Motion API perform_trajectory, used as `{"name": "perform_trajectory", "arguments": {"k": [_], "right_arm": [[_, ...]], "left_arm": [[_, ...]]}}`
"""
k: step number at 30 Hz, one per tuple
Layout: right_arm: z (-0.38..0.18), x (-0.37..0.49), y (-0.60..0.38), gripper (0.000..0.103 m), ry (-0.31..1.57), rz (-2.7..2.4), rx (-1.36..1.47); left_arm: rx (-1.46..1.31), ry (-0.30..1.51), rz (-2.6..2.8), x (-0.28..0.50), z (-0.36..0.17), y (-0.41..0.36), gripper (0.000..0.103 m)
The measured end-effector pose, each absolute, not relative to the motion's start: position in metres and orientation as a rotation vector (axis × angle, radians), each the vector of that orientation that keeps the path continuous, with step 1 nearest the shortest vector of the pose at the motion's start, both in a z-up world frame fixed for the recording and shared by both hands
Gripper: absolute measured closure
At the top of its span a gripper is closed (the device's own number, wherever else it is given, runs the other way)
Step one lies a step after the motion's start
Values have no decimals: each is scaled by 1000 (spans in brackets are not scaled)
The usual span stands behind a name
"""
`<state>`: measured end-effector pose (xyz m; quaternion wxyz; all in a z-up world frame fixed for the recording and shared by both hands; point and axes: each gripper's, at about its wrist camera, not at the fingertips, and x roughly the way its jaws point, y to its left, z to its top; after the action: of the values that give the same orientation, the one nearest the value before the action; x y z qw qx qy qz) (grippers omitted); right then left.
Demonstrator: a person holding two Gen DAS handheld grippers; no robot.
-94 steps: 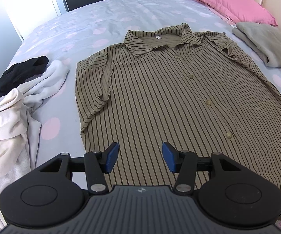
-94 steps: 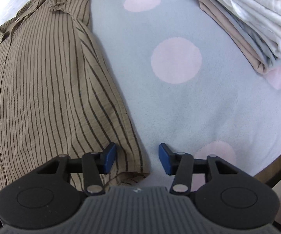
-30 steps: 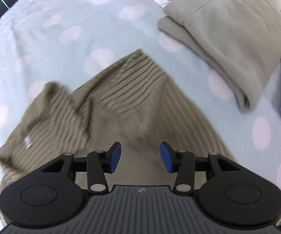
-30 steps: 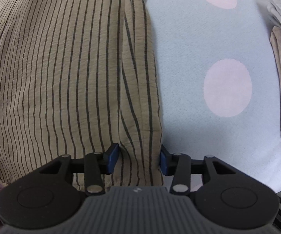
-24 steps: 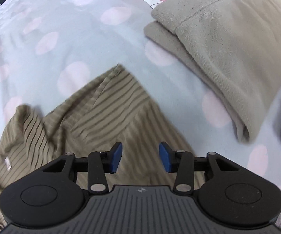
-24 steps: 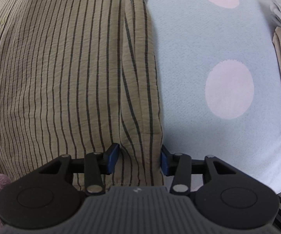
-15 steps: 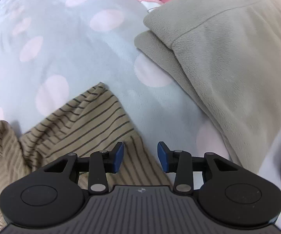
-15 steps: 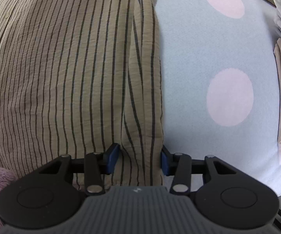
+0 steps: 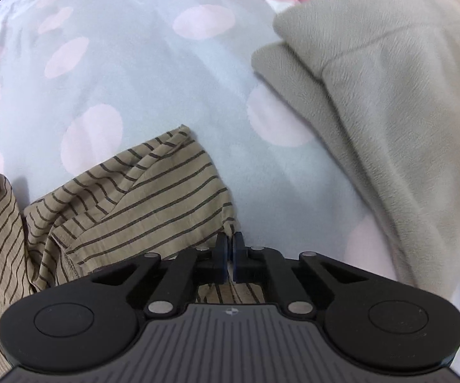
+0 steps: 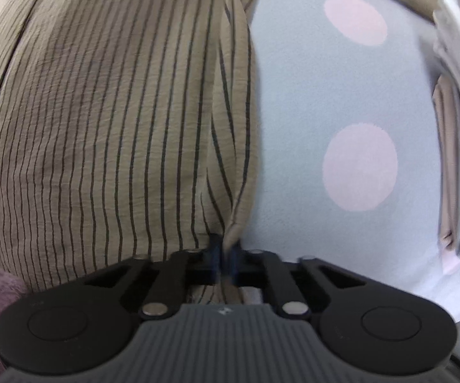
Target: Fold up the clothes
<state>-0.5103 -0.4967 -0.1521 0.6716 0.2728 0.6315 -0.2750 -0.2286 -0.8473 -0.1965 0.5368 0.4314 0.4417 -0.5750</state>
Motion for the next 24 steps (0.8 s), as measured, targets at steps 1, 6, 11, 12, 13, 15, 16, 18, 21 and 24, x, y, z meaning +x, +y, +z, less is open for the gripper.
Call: {"name": "perform_trajectory", "arguments": {"k": [1,6,11,12,13,15,16,18,21,24], "right_arm": [[-148,-511,-493,101,1414,-615,599],[-116,-506,-472,101,1333,-565,521],[-102,-487,-456,101,1306,-469,485],[-99,-479,-451,101,1307,-448,481],[-96,-471,-452,101,1308,-425,476],[-90,-461,-460,101,1308,-386,469],[-87,-458,-457,101,1306,-369,468],[-81,-452,-451,101,1299,-333,478],[-86,-441,-444,101,1304,-286,492],[-93,-429,-438,101,1320,-246,499]], "left_arm": [[1008,1056,-1383,-224,-191,-845,102],[890,1079,-1459,-192,-162,-829,102],[751,1088,-1490,-167,-134,-802,102],[724,1089,-1496,-159,-130,-794,102],[697,1090,-1502,-151,-125,-787,102],[651,1089,-1506,-135,-122,-773,102],[627,1096,-1503,-126,-121,-764,102],[578,1113,-1496,-106,-118,-748,102],[525,1133,-1482,-75,-120,-724,102],[447,1156,-1471,-44,-128,-703,102]]}}
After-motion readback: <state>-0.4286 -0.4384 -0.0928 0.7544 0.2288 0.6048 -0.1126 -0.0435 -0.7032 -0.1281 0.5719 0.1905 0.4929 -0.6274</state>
